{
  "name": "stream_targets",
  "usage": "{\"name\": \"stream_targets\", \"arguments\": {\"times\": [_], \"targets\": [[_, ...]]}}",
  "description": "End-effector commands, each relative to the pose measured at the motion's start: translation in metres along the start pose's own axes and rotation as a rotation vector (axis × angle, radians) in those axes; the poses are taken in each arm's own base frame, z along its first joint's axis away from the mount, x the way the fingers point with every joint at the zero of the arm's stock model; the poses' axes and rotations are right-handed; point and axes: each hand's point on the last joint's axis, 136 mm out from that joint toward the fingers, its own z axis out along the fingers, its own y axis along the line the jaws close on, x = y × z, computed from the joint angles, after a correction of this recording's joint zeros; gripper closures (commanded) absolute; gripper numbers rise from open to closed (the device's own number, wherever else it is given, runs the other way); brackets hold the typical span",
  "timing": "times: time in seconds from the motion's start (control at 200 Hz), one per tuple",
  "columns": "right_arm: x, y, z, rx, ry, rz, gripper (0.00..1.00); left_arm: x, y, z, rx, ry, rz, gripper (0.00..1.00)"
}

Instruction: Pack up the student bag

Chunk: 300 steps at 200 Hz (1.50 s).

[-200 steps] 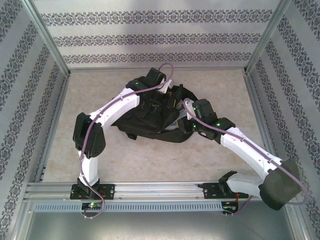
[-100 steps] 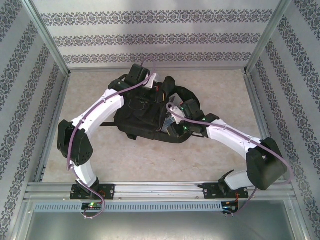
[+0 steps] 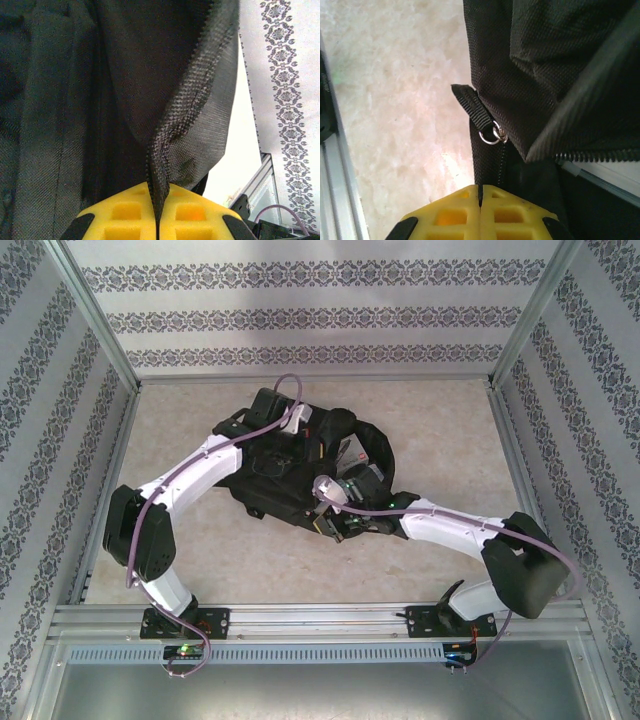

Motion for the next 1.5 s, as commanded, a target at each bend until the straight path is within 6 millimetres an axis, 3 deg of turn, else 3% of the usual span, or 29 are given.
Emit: {"name": "stream_targets", "arguments": {"times": [0.0,0.085,0.215,0.385,0.435,0.545,0.66,0.804,0.944,1.124,1.289,1.389,1.494], "targets": [[-0.014,-0.006,-0.004,0.071,-0.072,-0.066,0.87,-0.005,-0.007,-0.005,0.049,-0.035,-0.010,1.00],[-0.022,-0.008,-0.010,0.096,-0.107,-0.092,0.76,-0.004,-0.008,-0.007,0.054,-0.039,-0.010,1.00],[-0.034,0.000,-0.018,0.091,-0.123,-0.117,0.75,-0.008,-0.009,-0.004,0.062,-0.048,-0.016,0.97],[-0.061,0.006,-0.070,0.203,-0.314,-0.153,0.75,-0.005,-0.012,0.029,0.101,0.030,-0.061,0.94],[-0.065,0.010,-0.086,0.218,-0.370,-0.161,0.75,-0.001,-0.016,0.040,0.105,0.049,-0.053,0.87],[-0.068,0.015,-0.112,0.253,-0.421,-0.156,0.74,-0.001,-0.030,0.050,0.153,0.078,-0.050,0.60],[-0.065,0.021,-0.131,0.285,-0.413,-0.187,0.71,-0.008,-0.038,0.029,0.148,0.037,-0.015,0.43],[-0.061,0.028,-0.138,0.355,-0.355,-0.332,0.62,-0.021,-0.032,-0.031,0.133,-0.091,-0.030,0.31],[-0.058,0.037,-0.121,0.397,-0.256,-0.561,0.52,-0.015,-0.013,-0.091,0.079,-0.216,-0.051,0.25],[-0.063,0.047,-0.078,0.500,-0.102,-0.854,0.44,0.015,0.020,-0.129,-0.032,-0.279,-0.080,0.24],[-0.062,0.046,-0.030,0.591,0.021,-1.053,0.43,0.033,0.062,-0.155,-0.159,-0.348,-0.108,0.24],[-0.060,0.044,-0.006,0.644,0.053,-1.133,0.43,0.038,0.074,-0.161,-0.183,-0.366,-0.113,0.24],[-0.064,0.034,0.005,0.729,0.042,-1.141,0.43,0.041,0.080,-0.162,-0.181,-0.380,-0.122,0.24]]}}
